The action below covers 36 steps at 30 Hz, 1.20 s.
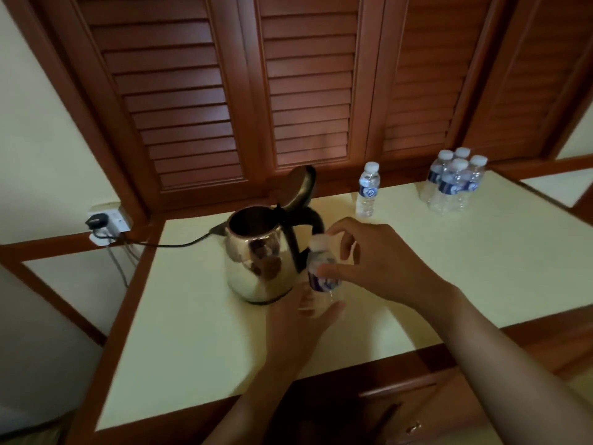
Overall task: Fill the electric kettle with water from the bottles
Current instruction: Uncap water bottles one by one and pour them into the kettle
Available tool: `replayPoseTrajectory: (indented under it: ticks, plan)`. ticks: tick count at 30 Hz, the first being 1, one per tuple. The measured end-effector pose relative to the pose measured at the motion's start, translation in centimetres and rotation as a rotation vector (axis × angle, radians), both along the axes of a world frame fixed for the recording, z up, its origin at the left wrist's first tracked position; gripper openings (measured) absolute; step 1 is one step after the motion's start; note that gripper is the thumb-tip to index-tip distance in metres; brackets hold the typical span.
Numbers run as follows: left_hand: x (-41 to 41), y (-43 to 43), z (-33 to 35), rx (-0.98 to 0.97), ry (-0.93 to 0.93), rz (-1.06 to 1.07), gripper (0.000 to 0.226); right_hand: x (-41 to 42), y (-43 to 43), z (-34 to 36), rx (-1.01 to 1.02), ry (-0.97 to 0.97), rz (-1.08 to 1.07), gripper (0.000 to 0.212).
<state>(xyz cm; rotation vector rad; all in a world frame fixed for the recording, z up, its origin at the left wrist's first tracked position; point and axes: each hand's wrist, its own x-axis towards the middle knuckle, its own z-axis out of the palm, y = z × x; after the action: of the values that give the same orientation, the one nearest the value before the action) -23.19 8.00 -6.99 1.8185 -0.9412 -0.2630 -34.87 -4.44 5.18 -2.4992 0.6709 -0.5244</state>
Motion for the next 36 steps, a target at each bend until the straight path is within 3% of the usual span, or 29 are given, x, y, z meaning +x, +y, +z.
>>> replayPoseTrajectory:
  ticks: [3,8,12,15,20,24,36]
  plan:
    - [-2.4,-5.4,0.9,-0.050,0.001,0.001,0.033,-3.5,-4.4,-2.8,0.053,-0.015,-0.105,0.062]
    - [-7.2,-12.8,1.6,-0.029,-0.083,-0.123,0.038,-8.4,-10.6,-6.3,0.141,-0.149,-0.152,0.042]
    - [-9.9,-17.7,1.1,0.003,-0.136,-0.191,0.074,-11.2,-15.8,-8.0,0.168,-0.272,-0.240,0.041]
    - [-9.5,-19.8,-0.4,0.203,-0.237,-0.161,0.097,-13.3,-20.5,-9.6,0.140,-0.332,-0.404,0.042]
    - [-7.2,-20.7,-2.6,0.523,-0.516,-0.112,0.100,-16.9,-27.3,-12.2,0.200,-0.460,-0.655,0.053]
    - [-6.5,-21.7,-3.3,0.643,-0.574,-0.124,0.102,-17.6,-30.8,-13.2,0.179,-0.442,-0.718,0.054]
    - [-6.3,-22.0,-3.3,0.662,-0.557,-0.091,0.101,-16.0,-33.9,-14.0,0.149,-0.456,-0.719,0.052]
